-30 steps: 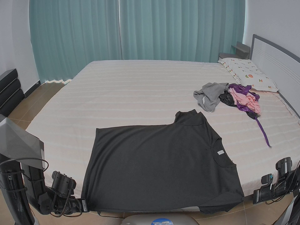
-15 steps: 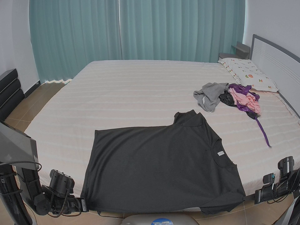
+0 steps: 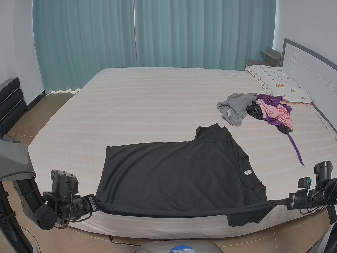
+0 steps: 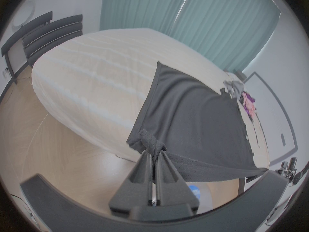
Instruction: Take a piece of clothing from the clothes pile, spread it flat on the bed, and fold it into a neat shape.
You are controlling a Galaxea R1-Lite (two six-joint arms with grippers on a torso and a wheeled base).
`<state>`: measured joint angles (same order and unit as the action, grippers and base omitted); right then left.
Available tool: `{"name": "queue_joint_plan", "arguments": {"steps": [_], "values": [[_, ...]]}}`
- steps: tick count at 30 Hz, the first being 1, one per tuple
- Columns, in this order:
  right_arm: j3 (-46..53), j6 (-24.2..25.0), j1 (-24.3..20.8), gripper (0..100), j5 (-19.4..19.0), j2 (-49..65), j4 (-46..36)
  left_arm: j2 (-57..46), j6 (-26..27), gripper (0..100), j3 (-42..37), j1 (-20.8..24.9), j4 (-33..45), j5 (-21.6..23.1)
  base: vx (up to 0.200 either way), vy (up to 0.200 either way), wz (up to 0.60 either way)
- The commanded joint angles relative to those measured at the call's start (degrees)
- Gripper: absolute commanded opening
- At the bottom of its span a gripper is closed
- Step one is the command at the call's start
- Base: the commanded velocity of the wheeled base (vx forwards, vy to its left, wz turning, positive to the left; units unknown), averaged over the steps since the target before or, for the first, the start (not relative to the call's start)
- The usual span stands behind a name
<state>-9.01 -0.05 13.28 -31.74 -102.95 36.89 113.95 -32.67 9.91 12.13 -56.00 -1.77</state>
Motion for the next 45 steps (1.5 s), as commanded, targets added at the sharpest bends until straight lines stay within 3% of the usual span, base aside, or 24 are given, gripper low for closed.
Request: {"name": "queue_joint_plan", "arguments": {"steps": [1, 13, 29, 45], "values": [[-4.97, 4.27, -2.11, 0, 0.10, -0.23, 0.03, -0.13, -1.69, 0, 4.24, -0.88, 0.37, -1.48, 0.000, 0.000, 0.00], [-10.24, 8.13, -6.07, 0, 3.27, -1.73, -0.15, -1.62, -4.24, 0, 7.14, -1.41, 3.36, -1.84, 0.000, 0.000, 0.00], [-8.48, 9.37, -6.24, 0, 3.97, 3.55, -0.59, -4.08, -5.21, 0, 4.85, -1.85, 4.15, -1.75, 0.000, 0.000, 0.00], [-17.97, 9.63, -7.04, 0, 5.29, -5.95, -2.26, 3.39, -5.39, 0, 14.17, -2.02, 4.32, -1.84, 0.000, 0.000, 0.00]]}}
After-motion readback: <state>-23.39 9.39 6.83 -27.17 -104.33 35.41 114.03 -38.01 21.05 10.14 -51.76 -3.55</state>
